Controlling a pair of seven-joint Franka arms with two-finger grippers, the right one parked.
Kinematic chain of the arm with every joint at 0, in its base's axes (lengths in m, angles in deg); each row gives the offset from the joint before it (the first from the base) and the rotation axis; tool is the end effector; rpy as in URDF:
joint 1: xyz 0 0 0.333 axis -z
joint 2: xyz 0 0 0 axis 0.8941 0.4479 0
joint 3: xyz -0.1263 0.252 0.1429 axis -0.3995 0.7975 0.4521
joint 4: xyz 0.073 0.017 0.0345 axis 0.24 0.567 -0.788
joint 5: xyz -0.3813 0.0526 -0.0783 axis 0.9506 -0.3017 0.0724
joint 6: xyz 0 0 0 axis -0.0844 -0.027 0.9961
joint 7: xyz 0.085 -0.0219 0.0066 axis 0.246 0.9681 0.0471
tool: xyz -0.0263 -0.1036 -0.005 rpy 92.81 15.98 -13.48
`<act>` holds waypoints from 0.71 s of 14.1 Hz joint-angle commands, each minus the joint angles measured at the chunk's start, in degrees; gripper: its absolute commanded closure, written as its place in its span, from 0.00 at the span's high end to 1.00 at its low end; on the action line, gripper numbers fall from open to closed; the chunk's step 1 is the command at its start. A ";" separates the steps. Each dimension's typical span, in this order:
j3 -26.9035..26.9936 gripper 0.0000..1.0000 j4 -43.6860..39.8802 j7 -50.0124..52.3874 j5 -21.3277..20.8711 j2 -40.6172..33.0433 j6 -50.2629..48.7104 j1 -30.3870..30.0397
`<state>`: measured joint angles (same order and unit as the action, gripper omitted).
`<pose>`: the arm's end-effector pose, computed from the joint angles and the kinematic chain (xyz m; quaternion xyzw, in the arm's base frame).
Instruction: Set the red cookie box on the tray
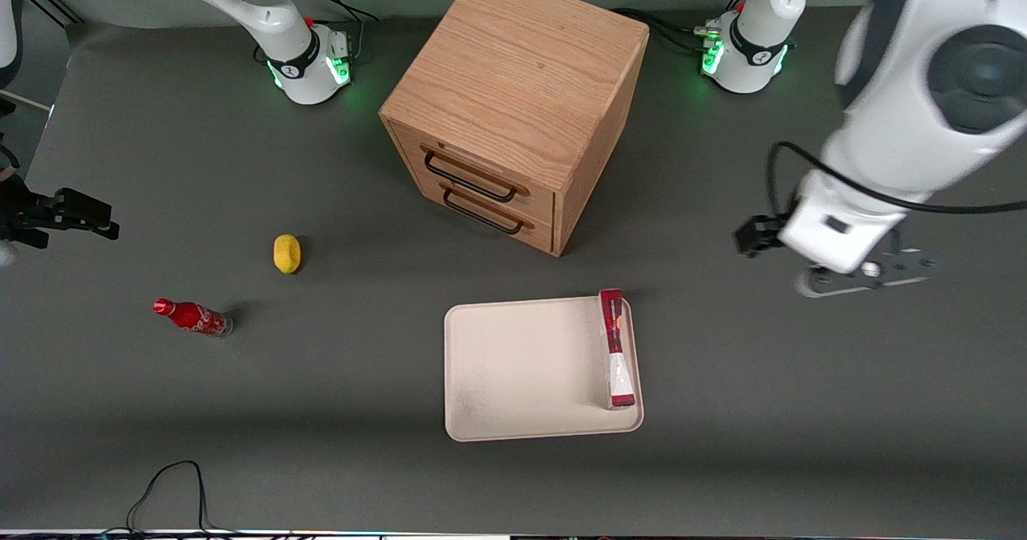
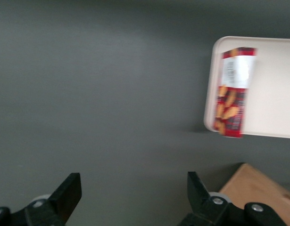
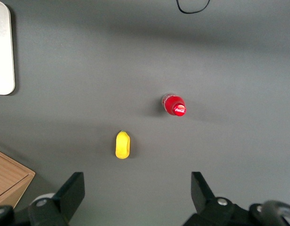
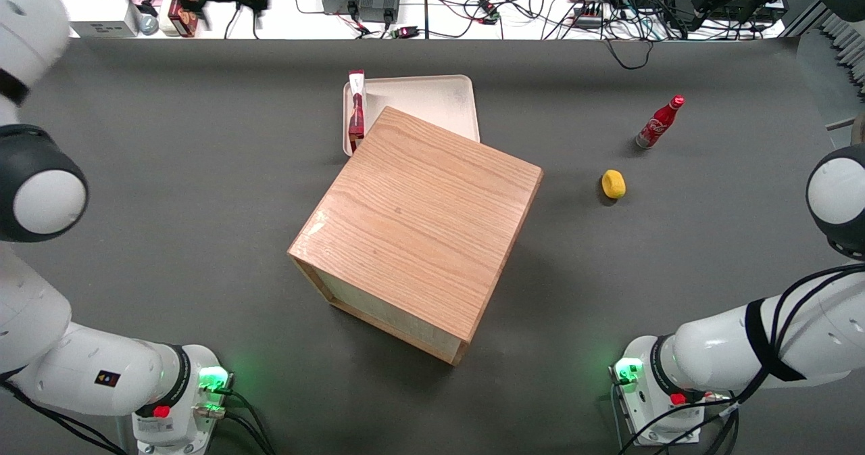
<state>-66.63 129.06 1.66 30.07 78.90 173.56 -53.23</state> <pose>0.6139 -0.1444 0.5793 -0.9968 -0.0650 0.0240 0.0407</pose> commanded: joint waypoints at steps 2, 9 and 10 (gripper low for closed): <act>-0.44 1.00 5.55 -10.78 2.69 -5.05 0.22 -8.29; -0.27 1.00 15.21 -13.97 3.66 -11.38 5.76 -11.47; -0.18 1.00 15.74 -14.06 3.75 -11.99 6.02 -11.39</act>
<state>-66.90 140.60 -11.62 33.14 70.34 177.57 -64.61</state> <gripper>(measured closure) 0.000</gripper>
